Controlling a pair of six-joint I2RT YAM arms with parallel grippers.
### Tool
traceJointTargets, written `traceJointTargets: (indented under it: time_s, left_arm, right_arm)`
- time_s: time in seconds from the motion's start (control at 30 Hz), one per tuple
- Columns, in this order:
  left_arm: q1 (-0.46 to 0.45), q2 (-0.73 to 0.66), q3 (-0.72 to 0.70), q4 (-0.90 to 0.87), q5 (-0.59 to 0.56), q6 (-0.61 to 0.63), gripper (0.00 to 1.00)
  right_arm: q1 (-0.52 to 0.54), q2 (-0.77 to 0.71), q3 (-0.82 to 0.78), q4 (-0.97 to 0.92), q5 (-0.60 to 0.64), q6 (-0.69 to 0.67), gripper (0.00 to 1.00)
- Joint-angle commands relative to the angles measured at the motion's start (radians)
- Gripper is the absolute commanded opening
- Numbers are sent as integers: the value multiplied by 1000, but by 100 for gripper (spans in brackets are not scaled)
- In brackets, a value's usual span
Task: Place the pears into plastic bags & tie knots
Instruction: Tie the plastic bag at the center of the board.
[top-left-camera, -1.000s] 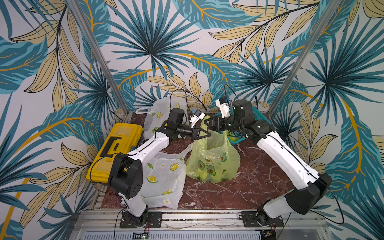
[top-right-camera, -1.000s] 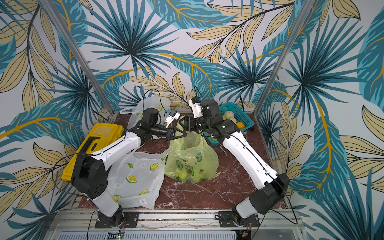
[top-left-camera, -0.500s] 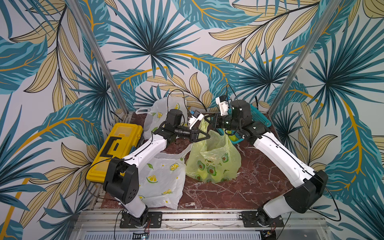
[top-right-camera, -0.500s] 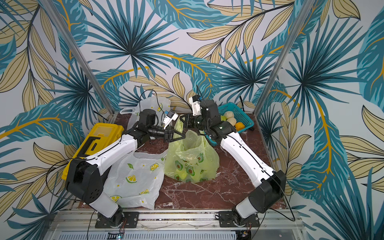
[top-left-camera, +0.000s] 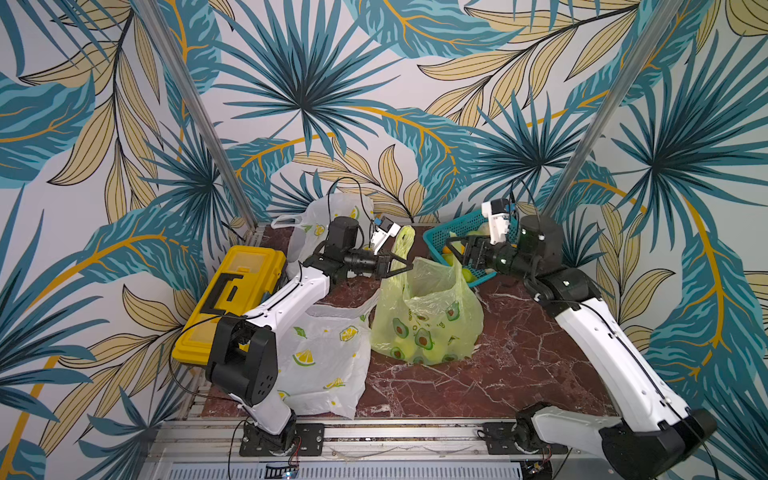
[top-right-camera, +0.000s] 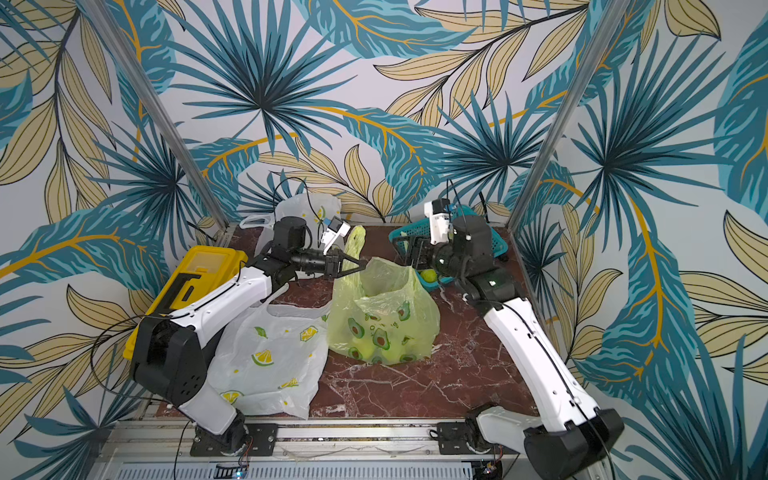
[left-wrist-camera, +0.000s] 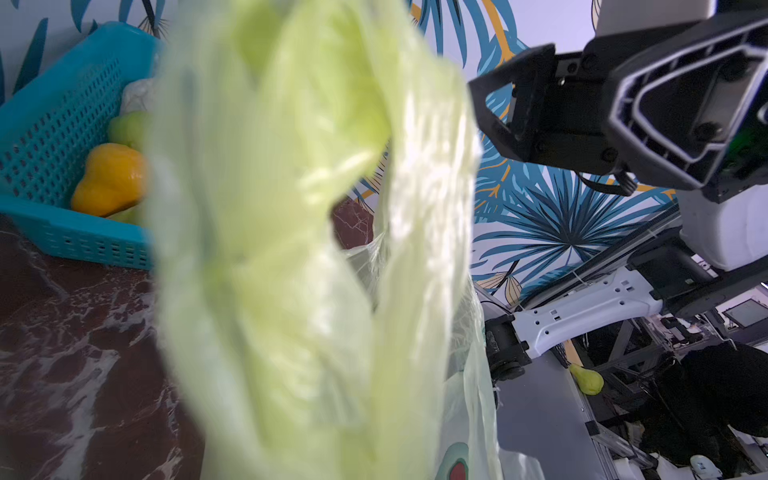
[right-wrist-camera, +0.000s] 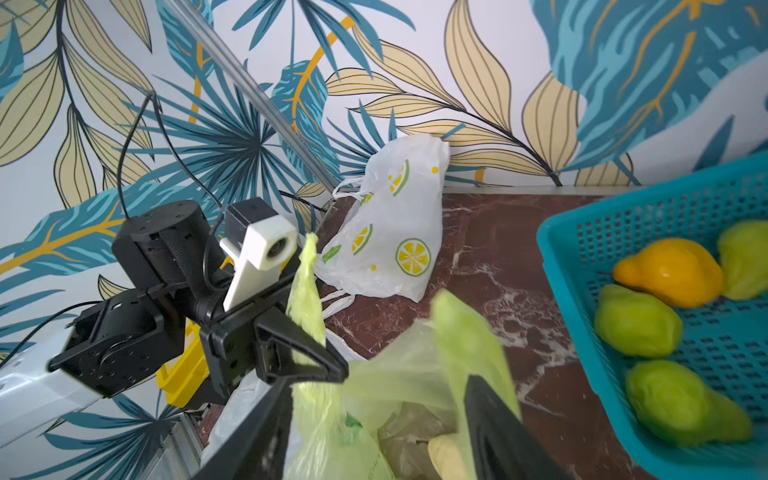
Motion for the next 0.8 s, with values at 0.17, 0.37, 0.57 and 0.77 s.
traceJointTargets:
  time_s: [0.17,0.37,0.57,0.77]
  left_arm:
    - [-1,13,8,11,25,-29,0]
    - [-4,7,-2,11,43,-26,0]
    - [-6,16,-2,11,69,-26,0]
    - [-4,27,-8,12,54,-47,0]
  right_arm:
    - [-12,-116,-308,117,21,-163,85]
    - [-13,-57,-362,237,-38,-177,83]
    - [-20,22,-404,392,-148,-176,68]
    - [-32,41,-434,508,-190,-122,24]
